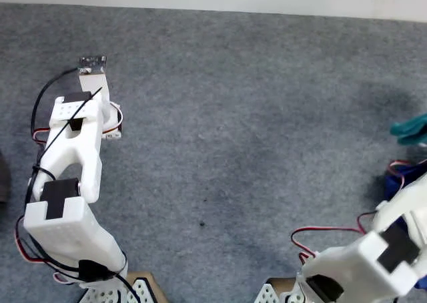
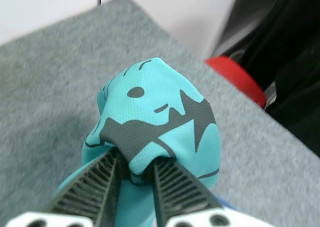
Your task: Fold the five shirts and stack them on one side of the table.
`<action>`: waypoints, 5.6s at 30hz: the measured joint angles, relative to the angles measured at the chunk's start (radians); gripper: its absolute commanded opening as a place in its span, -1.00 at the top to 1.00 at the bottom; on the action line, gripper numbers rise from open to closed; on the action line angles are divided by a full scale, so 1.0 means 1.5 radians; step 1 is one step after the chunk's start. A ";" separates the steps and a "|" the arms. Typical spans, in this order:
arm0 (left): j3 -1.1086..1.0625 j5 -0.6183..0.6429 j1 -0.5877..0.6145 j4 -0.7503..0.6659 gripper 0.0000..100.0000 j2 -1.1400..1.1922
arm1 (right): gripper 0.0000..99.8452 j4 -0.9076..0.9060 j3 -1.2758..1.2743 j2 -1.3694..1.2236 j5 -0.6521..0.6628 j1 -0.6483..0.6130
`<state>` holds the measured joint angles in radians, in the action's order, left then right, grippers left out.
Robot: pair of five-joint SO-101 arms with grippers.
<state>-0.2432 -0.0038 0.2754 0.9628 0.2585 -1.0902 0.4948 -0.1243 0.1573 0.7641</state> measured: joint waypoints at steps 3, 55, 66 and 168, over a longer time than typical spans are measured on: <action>0.000 0.000 0.000 0.000 0.99 0.000 | 0.99 -0.122 0.127 -0.052 0.006 -0.002; 0.000 0.000 0.000 0.000 0.99 0.000 | 0.96 -0.169 -0.130 -0.092 0.763 0.419; 0.000 0.000 0.000 0.000 0.99 0.000 | 0.44 -0.058 -0.185 -0.092 0.767 0.443; 0.326 -0.077 0.587 0.049 0.65 -0.004 | 0.98 0.095 -1.037 0.618 0.025 -0.519</action>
<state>0.2463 -0.1189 1.1561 1.0365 0.2524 -0.9475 -1.0610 0.8025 0.1941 -0.0138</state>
